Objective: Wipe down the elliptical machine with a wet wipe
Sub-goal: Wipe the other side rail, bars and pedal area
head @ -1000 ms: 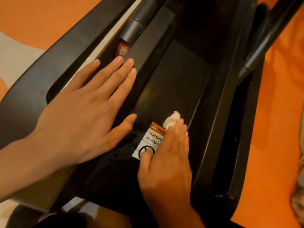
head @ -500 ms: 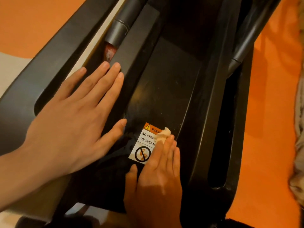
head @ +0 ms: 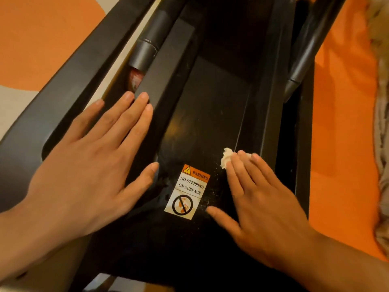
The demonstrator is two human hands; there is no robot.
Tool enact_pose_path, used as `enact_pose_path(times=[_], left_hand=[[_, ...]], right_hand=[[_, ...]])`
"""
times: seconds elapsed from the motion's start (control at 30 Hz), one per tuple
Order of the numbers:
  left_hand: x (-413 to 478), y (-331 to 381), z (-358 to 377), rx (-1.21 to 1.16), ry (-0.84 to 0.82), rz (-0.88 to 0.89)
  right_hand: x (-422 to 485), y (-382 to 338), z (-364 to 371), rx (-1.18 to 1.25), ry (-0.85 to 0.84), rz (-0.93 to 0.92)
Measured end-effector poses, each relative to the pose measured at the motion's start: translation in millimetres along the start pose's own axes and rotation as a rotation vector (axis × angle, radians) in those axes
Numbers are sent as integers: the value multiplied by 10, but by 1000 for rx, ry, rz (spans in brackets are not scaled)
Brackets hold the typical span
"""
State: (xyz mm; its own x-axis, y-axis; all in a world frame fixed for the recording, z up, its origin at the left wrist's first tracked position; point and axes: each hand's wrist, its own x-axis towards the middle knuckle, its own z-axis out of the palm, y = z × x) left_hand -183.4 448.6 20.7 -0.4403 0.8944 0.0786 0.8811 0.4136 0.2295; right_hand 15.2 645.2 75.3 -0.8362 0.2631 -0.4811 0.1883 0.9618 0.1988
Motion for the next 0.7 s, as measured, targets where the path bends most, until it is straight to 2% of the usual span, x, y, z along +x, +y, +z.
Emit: enact_pose_path(times=[0.07, 0.13, 0.2, 0.27, 0.37, 0.4, 0.47, 0.57, 0.63, 0.7], left_hand=[[4, -1, 6, -3, 6, 2], [3, 2, -4, 3, 14, -3], [-2, 12, -11, 13, 12, -2], [7, 14, -16, 22, 10, 3], [27, 19, -32, 25, -1, -2], [29, 28, -36, 27, -8, -7], [36, 48, -56, 35, -17, -21], [47, 76, -70, 53, -44, -33], [52, 78, -75, 59, -72, -34], [47, 79, -83, 67, -89, -40]], right_hand=[[185, 346, -100, -109, -25, -48], [616, 766, -323, -147, -45, 101], [891, 988, -393, -201, -17, 166], [708, 821, -271, -126, -38, 68], [99, 310, -90, 23, 15, -210], [88, 320, -91, 32, -29, -236], [447, 473, -73, 96, -33, -173], [1193, 719, -151, 168, 110, -76], [1301, 736, -154, 129, 55, -91], [1024, 580, -109, 120, 1, -192]])
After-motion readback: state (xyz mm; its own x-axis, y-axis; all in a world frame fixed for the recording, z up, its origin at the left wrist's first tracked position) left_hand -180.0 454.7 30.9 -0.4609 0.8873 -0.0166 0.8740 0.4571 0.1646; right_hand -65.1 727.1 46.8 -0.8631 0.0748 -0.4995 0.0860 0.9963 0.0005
